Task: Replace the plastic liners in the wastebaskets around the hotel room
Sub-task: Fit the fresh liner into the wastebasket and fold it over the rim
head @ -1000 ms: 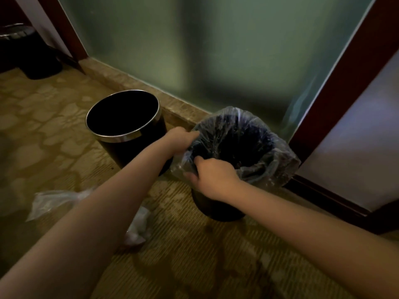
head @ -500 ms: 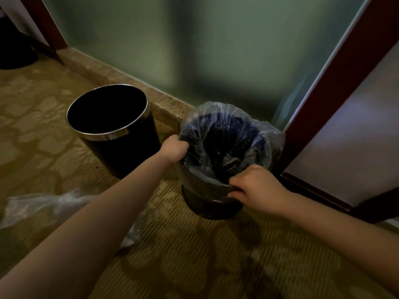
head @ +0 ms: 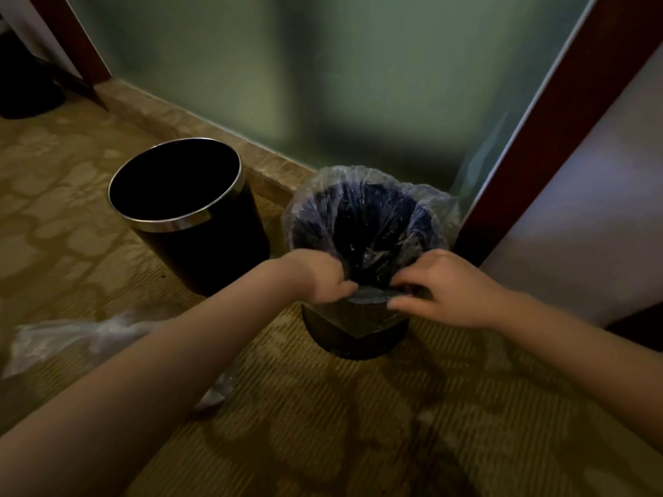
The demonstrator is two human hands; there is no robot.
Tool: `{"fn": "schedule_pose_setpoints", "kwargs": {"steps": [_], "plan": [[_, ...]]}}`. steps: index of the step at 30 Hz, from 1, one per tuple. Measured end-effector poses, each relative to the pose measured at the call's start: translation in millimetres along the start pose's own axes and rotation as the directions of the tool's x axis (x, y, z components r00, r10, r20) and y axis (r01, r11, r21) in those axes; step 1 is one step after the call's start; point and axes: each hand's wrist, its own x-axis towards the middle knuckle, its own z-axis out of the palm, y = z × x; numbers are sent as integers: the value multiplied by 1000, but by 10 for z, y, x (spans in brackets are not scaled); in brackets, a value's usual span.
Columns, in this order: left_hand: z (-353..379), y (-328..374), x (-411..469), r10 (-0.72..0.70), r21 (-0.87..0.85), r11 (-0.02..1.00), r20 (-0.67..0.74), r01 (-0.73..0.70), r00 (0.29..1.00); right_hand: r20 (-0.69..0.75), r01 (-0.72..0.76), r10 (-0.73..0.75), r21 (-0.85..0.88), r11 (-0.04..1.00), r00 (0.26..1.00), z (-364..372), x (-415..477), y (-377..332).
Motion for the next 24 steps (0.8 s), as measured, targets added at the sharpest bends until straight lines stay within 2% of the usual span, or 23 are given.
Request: {"fn": "schedule_pose_setpoints", "kwargs": {"steps": [2,4,5,7,8,9,10,12,13,14,16,18,19,21,24], "plan": [[23,105,4,-16,-59,998,60,19,998,-161,-32,55,144,989,985,-34,9,-37],[33,146,-1,-14,-140,990,79,25,997,-259,-41,68,109,993,964,-74,50,0],[17,145,-9,-6,-168,985,90,21,996,-220,-54,61,38,998,974,-102,82,46],[-23,119,-3,28,-189,982,73,-13,997,50,-82,91,-158,984,995,-144,151,152],[-48,98,7,42,-173,984,25,-37,999,196,-96,145,-240,966,970,-163,172,186],[-78,73,23,51,-152,987,-56,-59,997,279,-110,188,-275,955,942,-178,192,200],[-106,45,55,55,-131,988,-156,-76,986,283,-118,194,-265,957,939,-191,215,206],[-158,-3,140,54,-70,994,-325,-81,944,159,-110,147,-220,969,976,-233,257,195],[-175,-19,186,60,-37,996,-365,-80,929,109,-94,119,-209,973,987,-248,268,175],[-179,-40,240,63,-2,998,-354,-68,933,86,-87,103,-173,981,991,-258,280,142],[-154,-87,320,-1,82,996,-205,18,979,111,-78,83,-48,996,990,-233,289,32],[-93,-104,343,-146,245,958,-17,145,989,239,-58,48,34,998,970,-164,272,-98],[-51,-108,346,-192,307,935,10,180,981,308,-44,32,32,999,951,-118,260,-149],[-22,-106,366,-175,286,941,-47,181,983,381,-70,57,21,997,923,-76,259,-201],[-69,-116,377,-92,153,979,-239,131,967,292,-154,110,133,979,950,-82,305,-185]]}}
